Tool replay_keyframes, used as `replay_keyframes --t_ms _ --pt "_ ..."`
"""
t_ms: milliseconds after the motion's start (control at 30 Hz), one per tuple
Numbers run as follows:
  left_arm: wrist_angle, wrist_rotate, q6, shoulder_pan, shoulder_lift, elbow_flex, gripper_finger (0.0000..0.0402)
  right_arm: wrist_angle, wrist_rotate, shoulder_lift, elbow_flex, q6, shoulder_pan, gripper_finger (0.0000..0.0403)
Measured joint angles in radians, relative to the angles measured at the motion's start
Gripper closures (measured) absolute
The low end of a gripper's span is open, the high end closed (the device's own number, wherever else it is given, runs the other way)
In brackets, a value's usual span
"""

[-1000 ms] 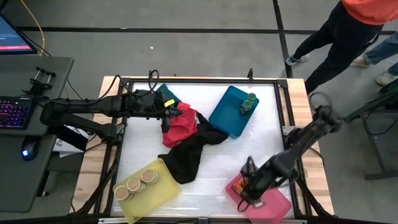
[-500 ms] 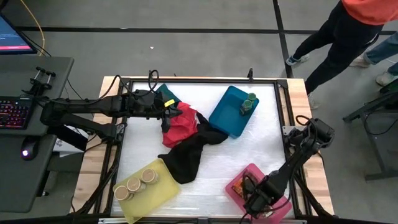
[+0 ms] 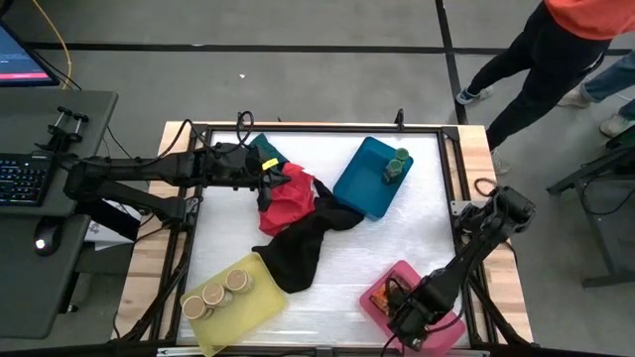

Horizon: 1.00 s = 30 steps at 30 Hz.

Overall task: Sort spices by type
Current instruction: Return to Home Position

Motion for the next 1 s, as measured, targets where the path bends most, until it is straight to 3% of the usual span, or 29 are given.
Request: replay_keyframes --t_ms 200,367,467,533,600,767,867,1000 --pt "-0.016 0.115 0.040 0.017 -0.088 0.067 0.0401 -0.240 0.205 -0.128 0.116 0.009 0.021 0.0181" --pt "-0.004 0.114 0.158 0.008 -0.213 0.056 0.0401 -0.444 0.465 -0.253 0.154 0.072 -0.035 0.0231" --pt "0.121 0.115 0.161 -0.016 -0.301 -0.075 0.0401 -0.491 0.611 -0.332 0.152 0.085 -0.101 0.0298" --pt "0.286 0.115 0.098 -0.031 -0.364 -0.224 0.0401 -0.495 0.712 -0.383 0.152 0.085 -0.147 0.0357" --pt "0.476 0.111 0.010 -0.048 -0.414 -0.393 0.0402 -0.492 0.810 -0.430 0.151 0.066 -0.186 0.0389" --pt "0.916 0.085 -0.167 -0.083 -0.494 -0.728 0.0401 -0.485 0.965 -0.544 0.151 0.025 -0.249 0.0388" --pt "1.024 0.020 -0.189 -0.098 -0.536 -0.843 0.0401 -0.480 1.007 -0.600 0.150 0.013 -0.266 0.0400" --pt "1.029 -0.014 -0.179 -0.096 -0.608 -0.899 0.0401 -0.476 1.065 -0.651 0.150 0.013 -0.269 0.0399"
